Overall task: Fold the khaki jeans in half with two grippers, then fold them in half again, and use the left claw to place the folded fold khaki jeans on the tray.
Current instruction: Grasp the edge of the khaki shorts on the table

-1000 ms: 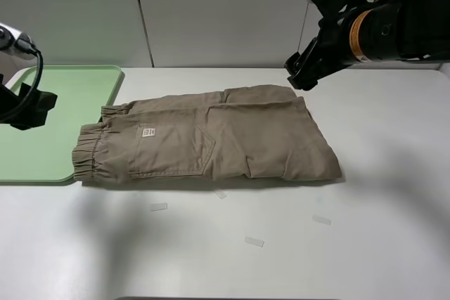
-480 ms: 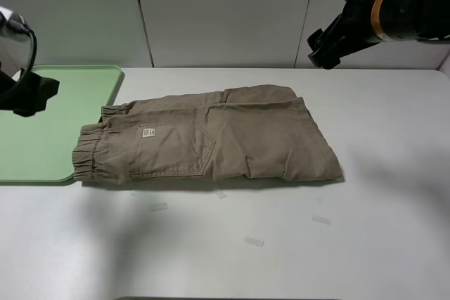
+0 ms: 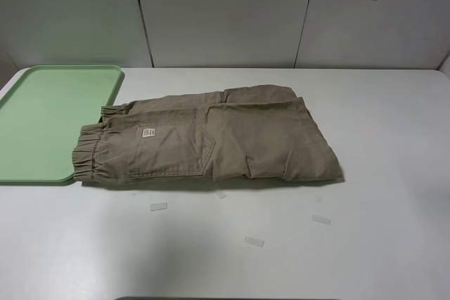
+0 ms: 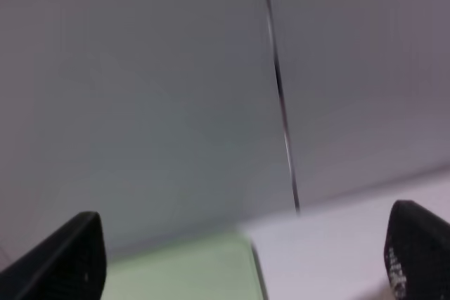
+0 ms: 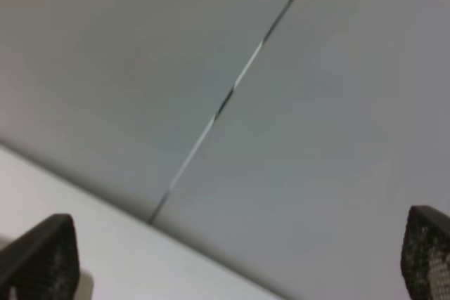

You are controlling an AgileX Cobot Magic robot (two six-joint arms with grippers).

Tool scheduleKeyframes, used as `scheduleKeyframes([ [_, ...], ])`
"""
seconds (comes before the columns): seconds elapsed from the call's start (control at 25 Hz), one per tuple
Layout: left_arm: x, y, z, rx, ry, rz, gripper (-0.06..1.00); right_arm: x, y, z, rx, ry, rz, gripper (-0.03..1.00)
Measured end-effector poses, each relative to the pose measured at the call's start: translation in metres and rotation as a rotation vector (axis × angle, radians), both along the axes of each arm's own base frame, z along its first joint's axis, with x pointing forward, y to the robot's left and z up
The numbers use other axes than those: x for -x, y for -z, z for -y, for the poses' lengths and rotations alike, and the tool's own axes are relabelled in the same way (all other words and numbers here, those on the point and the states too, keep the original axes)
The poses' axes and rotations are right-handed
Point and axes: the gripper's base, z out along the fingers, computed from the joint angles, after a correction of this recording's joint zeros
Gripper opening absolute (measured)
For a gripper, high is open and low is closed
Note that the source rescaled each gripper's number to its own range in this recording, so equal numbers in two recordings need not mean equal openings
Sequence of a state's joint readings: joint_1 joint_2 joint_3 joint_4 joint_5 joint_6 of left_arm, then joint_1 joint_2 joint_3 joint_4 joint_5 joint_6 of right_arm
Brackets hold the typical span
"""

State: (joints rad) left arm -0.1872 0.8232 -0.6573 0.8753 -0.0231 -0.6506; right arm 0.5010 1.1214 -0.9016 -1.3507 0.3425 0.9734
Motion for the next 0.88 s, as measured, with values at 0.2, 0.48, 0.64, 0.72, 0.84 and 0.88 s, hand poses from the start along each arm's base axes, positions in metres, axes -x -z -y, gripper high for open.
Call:
scheduleKeyframes([
  [0.2, 0.038, -0.061, -0.011, 0.045, -0.037, 0.226, 0.83, 0.03, -0.031, 0.012, -0.11, -0.033, 0.103, 1.0],
  [0.48, 0.086, -0.103, -0.032, 0.151, -0.17, 0.304, 0.83, 0.067, -0.075, 0.031, -0.254, -0.051, 0.242, 1.0],
  [0.64, 0.112, -0.108, -0.038, 0.163, -0.197, 0.162, 0.83, 0.085, -0.088, 0.04, -0.297, -0.063, 0.286, 1.0],
  [0.72, 0.122, -0.106, -0.035, 0.124, -0.145, 0.022, 0.83, 0.094, -0.091, 0.044, -0.306, -0.072, 0.291, 1.0],
  [0.84, 0.135, -0.102, -0.027, 0.082, -0.039, -0.145, 0.83, 0.105, -0.092, 0.049, -0.316, -0.083, 0.274, 1.0],
  [0.88, 0.14, -0.103, -0.024, 0.095, -0.003, -0.176, 0.83, 0.108, -0.091, 0.05, -0.31, -0.082, 0.264, 1.0],
])
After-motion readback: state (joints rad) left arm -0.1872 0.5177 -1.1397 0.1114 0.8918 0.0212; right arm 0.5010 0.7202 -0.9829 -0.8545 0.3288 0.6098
